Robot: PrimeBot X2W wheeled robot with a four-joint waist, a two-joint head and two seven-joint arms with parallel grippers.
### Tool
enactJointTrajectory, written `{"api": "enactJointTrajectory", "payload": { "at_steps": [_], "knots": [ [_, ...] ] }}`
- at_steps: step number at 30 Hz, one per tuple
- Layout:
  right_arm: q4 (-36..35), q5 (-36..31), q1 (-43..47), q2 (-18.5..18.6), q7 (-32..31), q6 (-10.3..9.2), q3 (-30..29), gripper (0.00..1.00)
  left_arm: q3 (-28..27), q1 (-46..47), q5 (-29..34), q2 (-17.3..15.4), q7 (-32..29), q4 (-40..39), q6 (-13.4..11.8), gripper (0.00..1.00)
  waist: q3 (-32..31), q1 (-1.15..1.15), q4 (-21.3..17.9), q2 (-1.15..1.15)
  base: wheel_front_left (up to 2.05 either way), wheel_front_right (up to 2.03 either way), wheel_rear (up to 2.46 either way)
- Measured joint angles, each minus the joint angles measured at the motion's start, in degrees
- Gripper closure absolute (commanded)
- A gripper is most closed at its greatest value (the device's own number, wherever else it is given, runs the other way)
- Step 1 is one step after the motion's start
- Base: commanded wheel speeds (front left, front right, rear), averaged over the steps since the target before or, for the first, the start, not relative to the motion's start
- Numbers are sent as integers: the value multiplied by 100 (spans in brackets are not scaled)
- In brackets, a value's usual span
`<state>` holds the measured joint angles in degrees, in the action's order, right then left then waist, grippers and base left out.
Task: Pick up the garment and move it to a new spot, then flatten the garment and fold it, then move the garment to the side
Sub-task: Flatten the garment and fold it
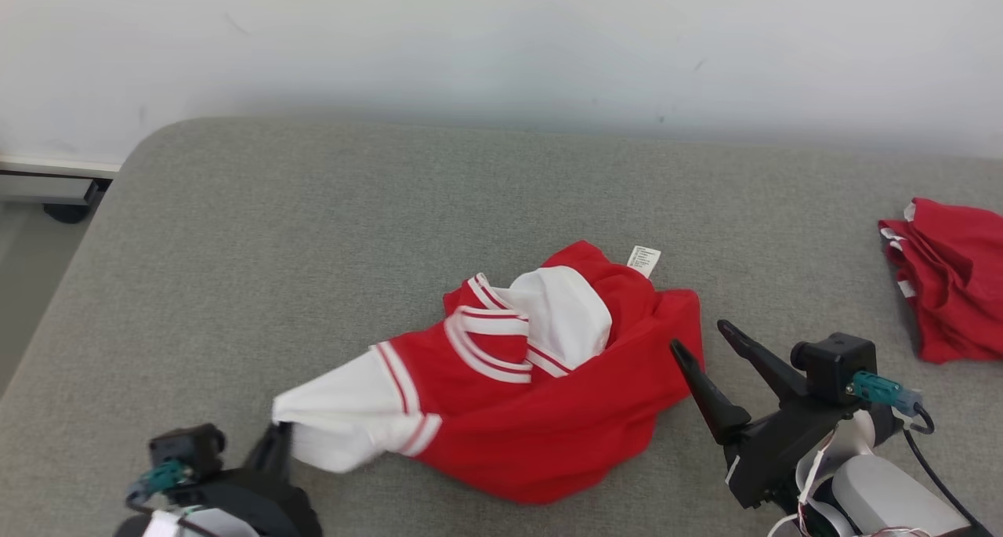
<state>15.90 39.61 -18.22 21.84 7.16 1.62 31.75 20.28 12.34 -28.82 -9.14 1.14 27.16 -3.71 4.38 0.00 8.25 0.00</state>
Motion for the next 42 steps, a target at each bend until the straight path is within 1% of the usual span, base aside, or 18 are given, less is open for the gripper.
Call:
{"api": "enactJointTrajectory", "payload": {
  "at_steps": [3,4,6,10,11,15,17,18,21,25,27,28,29,31,38,42],
  "knots": [
    [85,0,76,7,46,-82,-42,0,-167,-55,71,-187,223,-192,-127,100,-46,0,80,0,0,0,0],
    [109,1,98,7,46,-137,-66,0,-223,-101,111,-209,299,-278,-151,100,-61,0,109,0,0,0,0],
    [189,1,152,25,42,-172,-82,0,-263,-241,196,-213,379,-441,-188,100,-88,0,171,0,0,0,0],
    [313,2,184,31,-3,-321,-112,0,-249,-449,205,-154,378,-558,-192,100,-134,0,298,0,0,0,0],
    [359,1,169,12,-65,-335,-77,0,-283,-519,207,-152,420,-583,-231,100,-145,0,323,0,0,0,0],
    [481,-9,142,-2,-120,-421,-47,0,-550,-799,237,-192,556,-603,-291,100,-181,-1,379,0,0,0,0],
    [522,-8,139,2,-153,-425,-69,0,-717,-916,237,-264,604,-690,-318,100,-190,-1,395,0,0,0,0],
    [548,-8,148,18,-164,-469,-96,0,-735,-955,240,-288,605,-768,-334,100,-191,-1,410,0,0,0,0],
    [623,4,148,48,-216,-471,-123,0,-749,-975,204,-204,604,-895,-334,100,-193,-1,462,0,0,0,0],
    [665,122,137,-36,-318,-455,-102,0,-677,-978,191,-41,602,-1016,-334,100,-196,-1,475,0,0,0,0],
    [715,165,136,-43,-386,-413,-76,0,-645,-977,176,37,588,-1036,-333,100,-194,-1,476,0,0,0,0],
    [748,179,136,-57,-420,-404,-66,0,-644,-977,163,33,550,-1045,-334,45,-187,-1,472,0,0,0,0],
    [750,181,135,-65,-424,-394,-63,0,-656,-978,164,32,556,-1087,-334,0,-183,-1,468,0,0,0,0],
    [754,185,126,-75,-470,-359,-57,0,-680,-975,175,14,595,-1179,-334,0,-167,-1,451,0,0,0,0],
    [813,223,121,-48,-549,-353,-70,0,-708,-976,312,-46,594,-1386,-335,0,-133,0,419,0,0,0,0],
    [916,292,40,-62,-631,-272,-64,0,-713,-974,318,-59,472,-1378,-335,0,-106,0,407,0,0,0,0]
  ]
}}
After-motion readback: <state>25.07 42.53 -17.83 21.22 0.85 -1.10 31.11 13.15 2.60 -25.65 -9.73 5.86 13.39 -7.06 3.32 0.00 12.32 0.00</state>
